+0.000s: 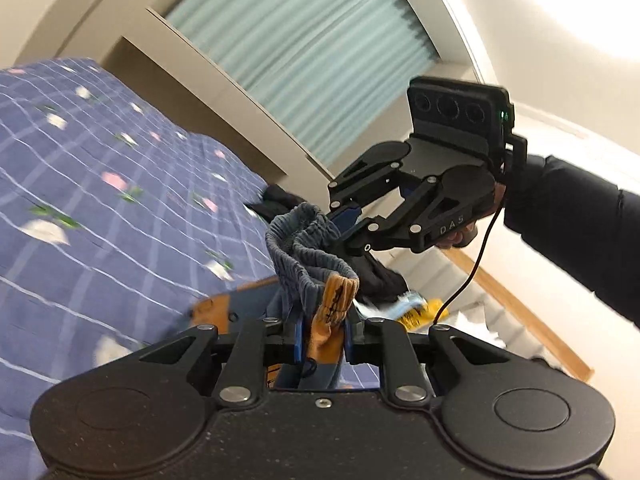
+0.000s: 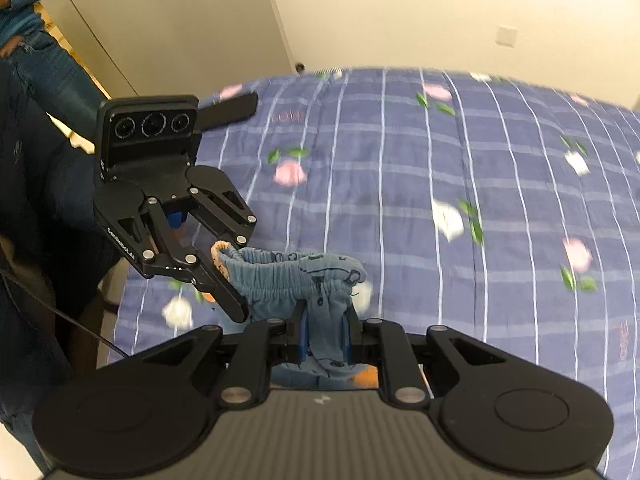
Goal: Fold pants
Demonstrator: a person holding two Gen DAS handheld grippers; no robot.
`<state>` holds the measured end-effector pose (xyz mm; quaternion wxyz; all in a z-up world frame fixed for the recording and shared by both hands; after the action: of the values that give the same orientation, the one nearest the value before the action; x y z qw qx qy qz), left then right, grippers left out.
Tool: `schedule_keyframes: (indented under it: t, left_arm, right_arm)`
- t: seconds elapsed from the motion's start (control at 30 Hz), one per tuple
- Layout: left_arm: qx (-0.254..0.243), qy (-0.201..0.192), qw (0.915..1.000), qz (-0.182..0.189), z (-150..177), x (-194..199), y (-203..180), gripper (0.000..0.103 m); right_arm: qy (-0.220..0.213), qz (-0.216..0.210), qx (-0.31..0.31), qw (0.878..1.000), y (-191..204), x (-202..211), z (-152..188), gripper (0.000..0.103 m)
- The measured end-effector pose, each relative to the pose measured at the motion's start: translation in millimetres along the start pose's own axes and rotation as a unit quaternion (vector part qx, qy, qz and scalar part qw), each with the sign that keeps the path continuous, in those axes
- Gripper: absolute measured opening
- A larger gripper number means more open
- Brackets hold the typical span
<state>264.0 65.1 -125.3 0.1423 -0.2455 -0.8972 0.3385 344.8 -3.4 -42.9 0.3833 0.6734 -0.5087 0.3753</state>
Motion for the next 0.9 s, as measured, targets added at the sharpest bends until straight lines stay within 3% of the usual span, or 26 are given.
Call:
schedule_keyframes:
  t: [0.23, 0.47, 0.7, 0.77, 0.83, 0.9]
  left_arm:
    - [-0.014, 0.027, 0.9995, -0.002, 42, -53, -38, 0.020]
    - [-0.037, 0.055, 0.9971, -0.037, 75, -90, -46, 0.021]
    - [-0.108, 0.103, 0.9848, -0.088, 106, -103, -47, 0.024]
    - [-0.123, 0.109, 0.9823, -0.090, 112, -105, -51, 0.028]
    - [-0.137, 0.114, 0.9806, -0.081, 118, -106, -57, 0.034]
    - [-0.147, 0.118, 0.9794, -0.072, 122, -109, -61, 0.042]
  right_arm:
    - [0.022, 0.026, -0.031, 0.999, 7, 14, 65, 0.018]
    - [0.030, 0.044, -0.030, 0.998, 5, 11, 115, 0.019]
    - [0.028, 0.042, -0.025, 0.998, -2, -22, 154, 0.020]
    - [0.027, 0.039, -0.026, 0.999, -3, -29, 164, 0.026]
    - [0.031, 0.040, -0.029, 0.998, -3, -33, 175, 0.045]
    - [0.033, 0.038, -0.038, 0.998, -3, -31, 188, 0.048]
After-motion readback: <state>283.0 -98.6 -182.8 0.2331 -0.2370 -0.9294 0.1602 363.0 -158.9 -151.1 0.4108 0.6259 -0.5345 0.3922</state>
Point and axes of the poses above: each gripper's, at about its wrist camera, not at the fingertips, and x roughly against the way its jaws point, y to its left, z to its underside, the point moved 7 cm from there along -x, roughly the way its jaws point, and after that the axes turned 3 degrees about -y, right-handed, at the moved point
